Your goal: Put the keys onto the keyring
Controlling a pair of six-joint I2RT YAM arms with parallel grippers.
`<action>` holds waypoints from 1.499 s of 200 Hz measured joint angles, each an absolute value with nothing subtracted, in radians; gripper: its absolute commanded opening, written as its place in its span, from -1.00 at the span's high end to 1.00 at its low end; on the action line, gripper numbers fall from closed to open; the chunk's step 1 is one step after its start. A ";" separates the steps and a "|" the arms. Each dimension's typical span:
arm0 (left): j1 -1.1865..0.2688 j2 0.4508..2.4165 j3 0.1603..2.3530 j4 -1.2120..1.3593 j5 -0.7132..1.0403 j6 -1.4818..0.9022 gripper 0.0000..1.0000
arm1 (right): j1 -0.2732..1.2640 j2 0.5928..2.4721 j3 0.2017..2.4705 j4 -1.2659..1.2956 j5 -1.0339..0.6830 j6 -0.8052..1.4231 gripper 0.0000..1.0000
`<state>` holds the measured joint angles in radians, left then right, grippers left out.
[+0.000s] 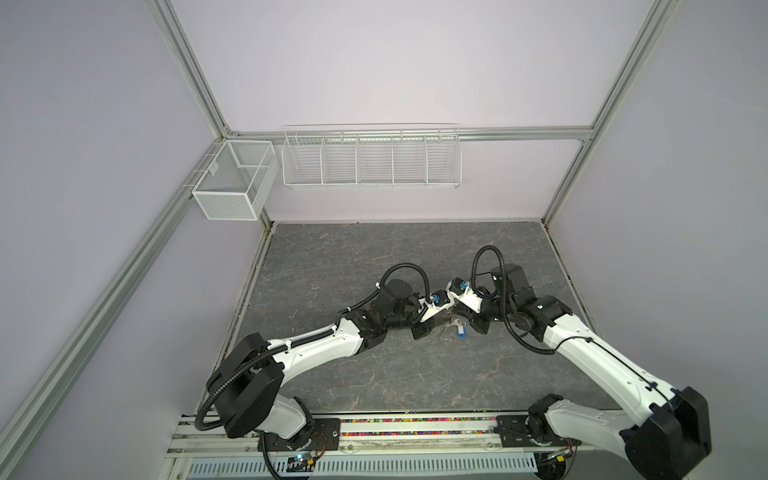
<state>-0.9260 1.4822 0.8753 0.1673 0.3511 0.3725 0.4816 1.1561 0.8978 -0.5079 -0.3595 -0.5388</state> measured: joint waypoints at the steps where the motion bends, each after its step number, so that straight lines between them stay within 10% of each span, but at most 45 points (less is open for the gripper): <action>1: -0.926 1.483 0.875 0.167 0.351 0.372 0.27 | 0.481 1.156 0.898 -0.509 -0.360 -0.538 0.85; 300: -0.926 1.472 0.839 0.159 0.241 0.344 0.14 | 0.473 1.156 0.898 -0.520 -0.445 -0.593 0.85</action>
